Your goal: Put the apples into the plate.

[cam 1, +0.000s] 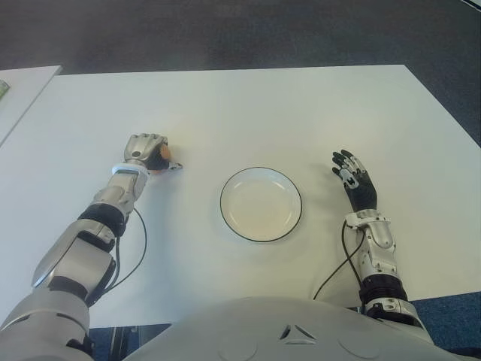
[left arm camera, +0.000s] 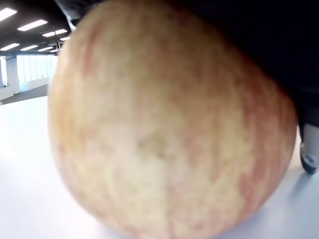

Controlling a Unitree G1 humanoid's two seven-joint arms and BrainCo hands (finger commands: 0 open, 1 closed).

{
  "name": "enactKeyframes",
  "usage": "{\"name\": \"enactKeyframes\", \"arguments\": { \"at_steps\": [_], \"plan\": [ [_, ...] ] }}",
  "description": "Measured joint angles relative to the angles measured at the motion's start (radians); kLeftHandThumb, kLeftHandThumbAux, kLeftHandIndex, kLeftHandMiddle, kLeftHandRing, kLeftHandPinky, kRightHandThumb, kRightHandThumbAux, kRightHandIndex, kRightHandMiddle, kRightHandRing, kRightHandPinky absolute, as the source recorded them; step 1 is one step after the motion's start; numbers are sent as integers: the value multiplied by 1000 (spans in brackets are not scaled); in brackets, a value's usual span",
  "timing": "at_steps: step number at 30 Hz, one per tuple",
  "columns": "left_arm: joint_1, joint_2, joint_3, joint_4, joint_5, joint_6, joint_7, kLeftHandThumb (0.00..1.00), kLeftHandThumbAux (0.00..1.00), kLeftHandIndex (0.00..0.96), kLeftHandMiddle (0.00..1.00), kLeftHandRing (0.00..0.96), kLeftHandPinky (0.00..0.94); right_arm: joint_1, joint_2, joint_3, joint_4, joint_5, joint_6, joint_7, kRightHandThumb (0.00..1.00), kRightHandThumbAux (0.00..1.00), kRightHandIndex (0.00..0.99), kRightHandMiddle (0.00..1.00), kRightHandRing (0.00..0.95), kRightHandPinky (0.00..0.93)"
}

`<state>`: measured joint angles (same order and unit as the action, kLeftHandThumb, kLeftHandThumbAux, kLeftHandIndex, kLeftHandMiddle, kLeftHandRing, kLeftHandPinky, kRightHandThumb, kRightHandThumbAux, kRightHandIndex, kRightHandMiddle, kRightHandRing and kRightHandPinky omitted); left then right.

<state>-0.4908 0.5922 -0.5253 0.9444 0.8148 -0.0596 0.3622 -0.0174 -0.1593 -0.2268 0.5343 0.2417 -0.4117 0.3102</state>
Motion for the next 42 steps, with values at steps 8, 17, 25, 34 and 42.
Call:
{"name": "enactKeyframes", "arguments": {
  "at_steps": [8,17,25,34,42],
  "plan": [
    [0,0,0,0,-2,0,0,742,701,441,793,803,781,-7,0,-1,8,0,0,-8,292,536,138,182,96,31],
    [1,1,3,-2,-11,-2,0,744,700,441,803,812,804,-9,1,-3,9,0,0,-11,299,543,143,187,102,37],
    [1,59,36,-124,-29,-15,-122,745,700,441,812,818,800,-10,1,-6,10,0,-9,-11,284,531,157,193,109,57],
    [20,124,119,-449,-28,54,-200,745,700,441,821,822,800,-12,-3,-8,14,-2,-19,-11,288,530,157,186,104,56],
    [20,130,213,-712,-46,60,-262,746,699,442,830,831,813,-28,-1,-8,35,-2,-18,-11,292,533,151,172,86,29]
  ]
}}
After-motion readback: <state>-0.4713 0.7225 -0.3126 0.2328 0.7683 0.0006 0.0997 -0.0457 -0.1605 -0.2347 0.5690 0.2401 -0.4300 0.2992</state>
